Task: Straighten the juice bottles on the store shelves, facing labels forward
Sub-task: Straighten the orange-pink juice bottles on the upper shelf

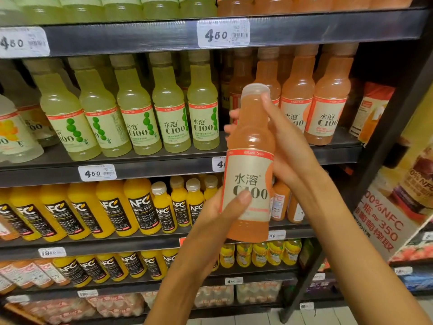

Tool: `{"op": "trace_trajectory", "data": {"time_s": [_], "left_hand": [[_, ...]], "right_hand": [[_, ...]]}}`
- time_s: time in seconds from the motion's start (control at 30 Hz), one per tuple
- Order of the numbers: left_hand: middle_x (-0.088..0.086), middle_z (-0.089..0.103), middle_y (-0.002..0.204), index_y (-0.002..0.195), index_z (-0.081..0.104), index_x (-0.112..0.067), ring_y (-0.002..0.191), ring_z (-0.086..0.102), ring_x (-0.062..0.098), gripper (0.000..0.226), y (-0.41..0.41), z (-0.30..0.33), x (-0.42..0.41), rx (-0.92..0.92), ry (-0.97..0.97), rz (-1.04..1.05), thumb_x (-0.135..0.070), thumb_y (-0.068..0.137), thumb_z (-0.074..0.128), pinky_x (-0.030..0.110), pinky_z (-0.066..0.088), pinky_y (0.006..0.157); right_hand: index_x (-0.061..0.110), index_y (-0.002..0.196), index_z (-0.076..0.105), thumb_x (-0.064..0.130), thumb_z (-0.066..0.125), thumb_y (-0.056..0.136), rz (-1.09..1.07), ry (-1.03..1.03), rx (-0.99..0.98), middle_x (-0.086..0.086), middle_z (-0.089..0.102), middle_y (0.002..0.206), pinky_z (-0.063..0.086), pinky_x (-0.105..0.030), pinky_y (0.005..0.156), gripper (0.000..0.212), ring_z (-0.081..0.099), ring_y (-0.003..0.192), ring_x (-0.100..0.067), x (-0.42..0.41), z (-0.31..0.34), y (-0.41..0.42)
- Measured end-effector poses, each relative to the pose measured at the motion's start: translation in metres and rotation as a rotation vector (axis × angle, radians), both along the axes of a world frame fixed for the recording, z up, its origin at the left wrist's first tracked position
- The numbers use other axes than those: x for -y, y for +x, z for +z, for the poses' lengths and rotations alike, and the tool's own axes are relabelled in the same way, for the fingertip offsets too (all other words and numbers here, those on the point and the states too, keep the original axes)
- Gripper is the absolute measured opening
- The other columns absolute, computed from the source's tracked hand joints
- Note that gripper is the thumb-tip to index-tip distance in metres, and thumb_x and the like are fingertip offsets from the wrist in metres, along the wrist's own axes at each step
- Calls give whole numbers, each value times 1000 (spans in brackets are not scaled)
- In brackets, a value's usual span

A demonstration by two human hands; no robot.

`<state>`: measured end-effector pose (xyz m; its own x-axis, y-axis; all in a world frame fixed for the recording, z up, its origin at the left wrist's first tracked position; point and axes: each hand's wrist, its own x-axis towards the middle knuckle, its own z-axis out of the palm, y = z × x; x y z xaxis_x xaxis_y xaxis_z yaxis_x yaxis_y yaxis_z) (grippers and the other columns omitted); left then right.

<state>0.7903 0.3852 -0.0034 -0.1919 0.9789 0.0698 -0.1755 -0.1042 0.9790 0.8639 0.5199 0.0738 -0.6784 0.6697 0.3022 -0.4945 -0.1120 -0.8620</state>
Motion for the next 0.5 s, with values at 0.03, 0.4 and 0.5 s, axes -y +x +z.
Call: {"op": "trace_trajectory", "data": {"time_s": [0.03, 0.4, 0.5], "left_hand": [[-5, 73, 103, 101, 67, -40, 95, 70, 12, 45, -1, 0, 0, -59, 20, 17, -58, 60, 68, 23, 57, 73], [-15, 69, 108, 112, 56, -40, 100, 66, 3, 54, -21, -4, -17, -320, 256, 159, -29, 65, 79, 12, 51, 75], [-13, 68, 113, 109, 57, -48, 105, 64, 7, 58, -25, -8, -19, -242, 275, 125, -22, 64, 81, 14, 51, 80]], "right_hand": [[2, 133, 46, 37, 42, 99, -6, 64, -1, -12, 70, 107, 57, -32, 71, 49, 70, 93, -23, 2, 1, 0], [18, 142, 36, 32, 48, 90, 172, 545, -84, -6, 64, 116, 50, -34, 88, 55, 61, 109, -21, 21, 5, 16], [17, 139, 39, 34, 58, 85, 184, 557, -124, -5, 63, 118, 49, -33, 90, 60, 62, 110, -19, 23, 7, 18]]}}
